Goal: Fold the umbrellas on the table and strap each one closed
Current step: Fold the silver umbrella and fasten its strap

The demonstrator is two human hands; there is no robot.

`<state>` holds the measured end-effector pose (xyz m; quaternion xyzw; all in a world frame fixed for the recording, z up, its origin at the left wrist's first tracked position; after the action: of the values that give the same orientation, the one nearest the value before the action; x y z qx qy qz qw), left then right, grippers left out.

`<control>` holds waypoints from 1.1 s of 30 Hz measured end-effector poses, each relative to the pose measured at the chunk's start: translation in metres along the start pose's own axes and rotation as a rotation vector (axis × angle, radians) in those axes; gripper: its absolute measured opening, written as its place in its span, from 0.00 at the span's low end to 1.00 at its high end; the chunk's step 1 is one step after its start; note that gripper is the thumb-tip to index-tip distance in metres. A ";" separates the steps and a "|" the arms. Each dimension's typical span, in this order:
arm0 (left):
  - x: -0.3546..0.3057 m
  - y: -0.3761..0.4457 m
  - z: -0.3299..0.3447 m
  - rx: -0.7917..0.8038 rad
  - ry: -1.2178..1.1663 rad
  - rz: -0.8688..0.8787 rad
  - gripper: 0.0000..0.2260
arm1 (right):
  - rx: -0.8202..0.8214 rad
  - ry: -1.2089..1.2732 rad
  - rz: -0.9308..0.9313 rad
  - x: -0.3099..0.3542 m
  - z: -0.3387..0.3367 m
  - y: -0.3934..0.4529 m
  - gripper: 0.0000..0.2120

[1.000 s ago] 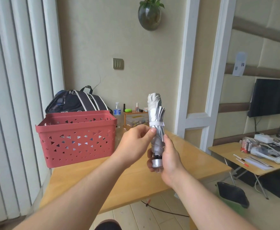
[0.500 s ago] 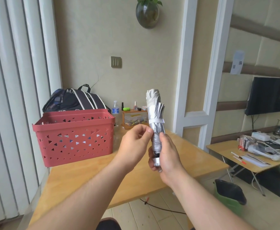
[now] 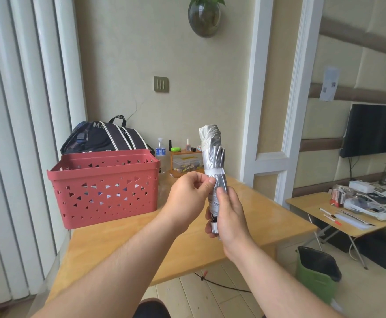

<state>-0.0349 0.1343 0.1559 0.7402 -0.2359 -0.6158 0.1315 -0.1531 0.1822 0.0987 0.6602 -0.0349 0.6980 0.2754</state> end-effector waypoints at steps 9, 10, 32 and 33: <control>0.009 -0.002 0.012 0.083 -0.202 -0.083 0.08 | 0.025 0.065 0.164 -0.011 0.002 0.000 0.27; 0.012 -0.003 0.013 0.085 -0.270 -0.116 0.07 | 0.033 0.056 0.173 -0.010 0.003 -0.001 0.27; -0.014 -0.017 -0.010 -0.013 0.034 0.076 0.09 | 0.095 0.098 0.136 0.000 0.010 0.001 0.20; -0.009 -0.015 -0.010 -0.014 0.032 0.055 0.10 | 0.079 0.084 0.123 0.002 0.009 0.001 0.19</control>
<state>-0.0233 0.1512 0.1586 0.7423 -0.2497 -0.6015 0.1574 -0.1457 0.1784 0.1016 0.6372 -0.0361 0.7415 0.2070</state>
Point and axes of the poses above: each hand's wrist, its own y-axis towards the middle knuckle, its own z-axis out of the palm, x = y × z, the point moved 10 cm from there along y, towards the middle knuckle, and after that the axes turned 3 degrees about -x, right-handed, at the moved point
